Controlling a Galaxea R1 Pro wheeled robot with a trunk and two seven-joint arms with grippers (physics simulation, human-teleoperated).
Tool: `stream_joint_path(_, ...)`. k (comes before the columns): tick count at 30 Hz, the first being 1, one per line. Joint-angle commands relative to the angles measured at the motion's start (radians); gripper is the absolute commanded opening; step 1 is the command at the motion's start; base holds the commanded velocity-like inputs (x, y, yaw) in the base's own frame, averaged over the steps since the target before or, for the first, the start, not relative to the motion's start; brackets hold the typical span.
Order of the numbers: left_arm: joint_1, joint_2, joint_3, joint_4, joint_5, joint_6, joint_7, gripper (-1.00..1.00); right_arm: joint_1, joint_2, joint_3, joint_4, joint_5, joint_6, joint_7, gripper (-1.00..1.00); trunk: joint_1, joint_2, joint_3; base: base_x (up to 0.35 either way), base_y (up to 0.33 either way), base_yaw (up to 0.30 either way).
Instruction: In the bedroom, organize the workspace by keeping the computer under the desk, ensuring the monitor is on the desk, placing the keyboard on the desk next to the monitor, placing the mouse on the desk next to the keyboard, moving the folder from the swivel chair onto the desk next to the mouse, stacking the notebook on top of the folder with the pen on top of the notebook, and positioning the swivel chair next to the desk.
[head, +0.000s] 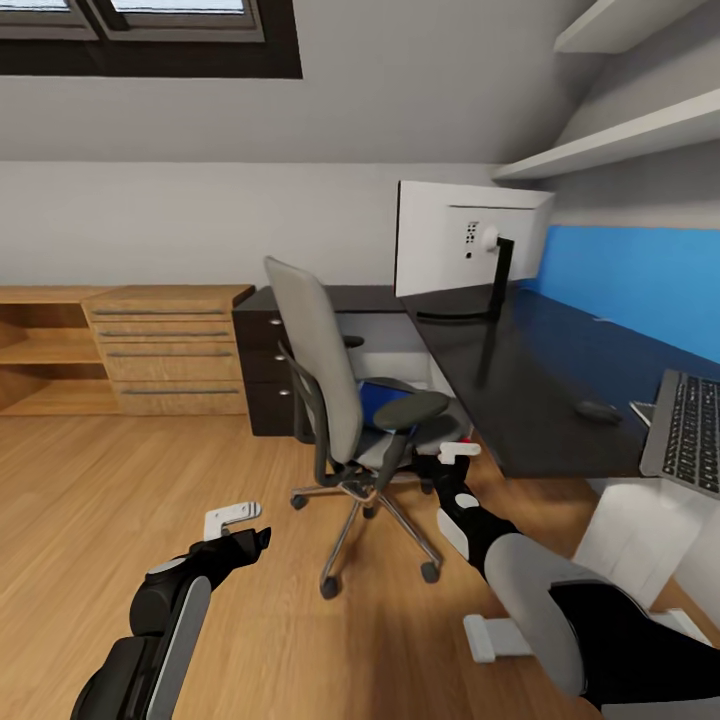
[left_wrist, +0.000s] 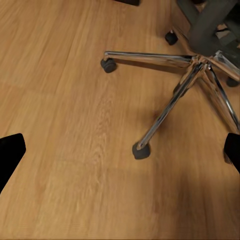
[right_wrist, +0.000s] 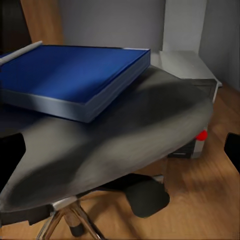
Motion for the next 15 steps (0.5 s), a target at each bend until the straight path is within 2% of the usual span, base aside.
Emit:
stream_joint_path(1,-0.001,-0.001,0.001,-0.001,0.011,0.004,0.008,1.0,-0.001,0.0,0.002,0.001,0.0,-0.003,-0.004,1.0,0.0,0.0,-0.001,0.148,0.0,0.0)
stream_joint_path(15,-0.001,-0.001,0.001,-0.001,0.011,0.004,0.008,1.0,-0.001,0.001,0.002,0.002,0.0,-0.003,-0.004,1.0,0.0,0.0,-0.001,0.019,0.0,0.0)
